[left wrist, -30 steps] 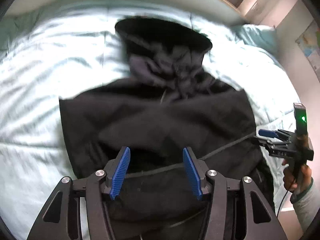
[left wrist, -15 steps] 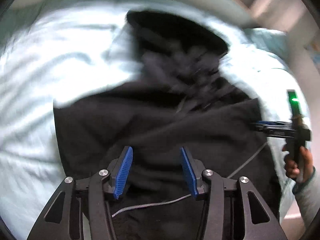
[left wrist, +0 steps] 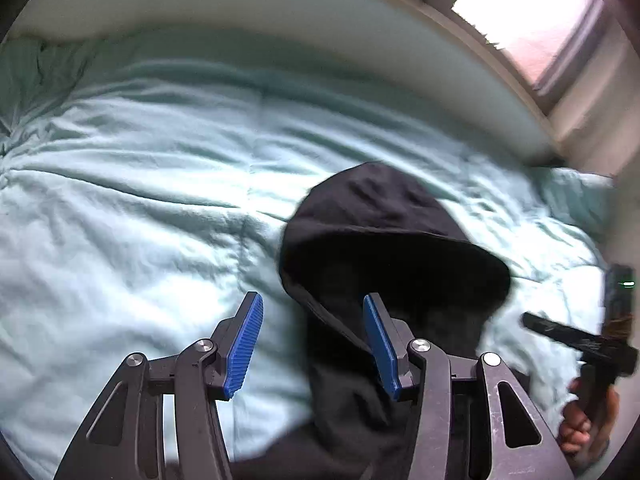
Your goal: Fold large clothes
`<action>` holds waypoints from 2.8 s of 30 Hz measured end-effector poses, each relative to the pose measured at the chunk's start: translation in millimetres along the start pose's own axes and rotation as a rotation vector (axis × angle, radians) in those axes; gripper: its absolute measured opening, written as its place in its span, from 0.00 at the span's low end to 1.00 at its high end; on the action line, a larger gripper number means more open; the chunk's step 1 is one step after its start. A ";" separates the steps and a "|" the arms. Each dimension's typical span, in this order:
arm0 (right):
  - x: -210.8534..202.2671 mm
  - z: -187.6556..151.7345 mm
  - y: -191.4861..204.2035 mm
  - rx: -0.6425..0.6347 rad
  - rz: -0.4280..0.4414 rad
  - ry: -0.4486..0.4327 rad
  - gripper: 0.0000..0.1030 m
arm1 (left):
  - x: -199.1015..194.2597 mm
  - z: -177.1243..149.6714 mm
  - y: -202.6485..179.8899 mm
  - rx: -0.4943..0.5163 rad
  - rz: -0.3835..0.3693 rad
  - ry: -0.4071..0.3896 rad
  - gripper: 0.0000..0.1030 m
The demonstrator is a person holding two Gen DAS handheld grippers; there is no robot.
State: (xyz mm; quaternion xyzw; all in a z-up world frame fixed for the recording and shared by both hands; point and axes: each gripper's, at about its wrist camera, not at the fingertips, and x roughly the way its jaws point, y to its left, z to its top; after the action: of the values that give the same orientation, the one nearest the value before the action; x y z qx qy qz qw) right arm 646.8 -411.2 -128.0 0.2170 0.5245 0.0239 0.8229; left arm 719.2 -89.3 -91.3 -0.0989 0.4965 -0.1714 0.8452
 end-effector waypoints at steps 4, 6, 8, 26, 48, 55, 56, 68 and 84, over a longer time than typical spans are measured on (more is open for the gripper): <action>24.6 16.0 9.5 -0.031 -0.073 -0.007 0.57 | 51.9 10.6 -0.8 0.020 0.088 0.078 0.52; 48.1 23.9 14.1 -0.053 -0.139 0.032 0.07 | 67.4 13.9 -0.3 0.028 0.120 0.086 0.20; 55.5 24.7 9.2 -0.054 -0.178 0.050 0.06 | 56.4 20.5 1.8 0.016 0.078 0.040 0.09; 67.4 -27.7 -4.5 -0.215 -0.118 0.030 0.16 | 25.2 -32.0 37.6 0.047 -0.016 0.084 0.20; 109.3 -22.2 38.6 -0.331 -0.033 0.095 0.44 | 91.5 -41.4 -49.5 0.239 -0.022 0.170 0.63; 74.3 -14.0 43.2 -0.351 -0.003 0.055 0.45 | 33.5 -31.6 -58.7 0.264 -0.107 0.062 0.64; 63.8 -13.2 41.0 -0.351 -0.001 0.029 0.45 | 30.4 -28.7 -55.7 0.257 -0.089 0.052 0.64; 91.9 -24.2 15.8 -0.351 -0.040 0.098 0.46 | 61.5 -50.0 -18.4 0.155 -0.060 0.145 0.64; 82.7 54.8 34.6 -0.370 0.033 0.085 0.79 | 31.7 50.7 7.7 0.145 -0.210 0.126 0.76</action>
State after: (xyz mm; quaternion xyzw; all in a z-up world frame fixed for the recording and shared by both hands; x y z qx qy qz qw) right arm 738.3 -376.1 -165.8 0.0693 0.5420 0.1427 0.8253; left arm 779.2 -94.7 -94.8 -0.0778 0.5217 -0.3001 0.7948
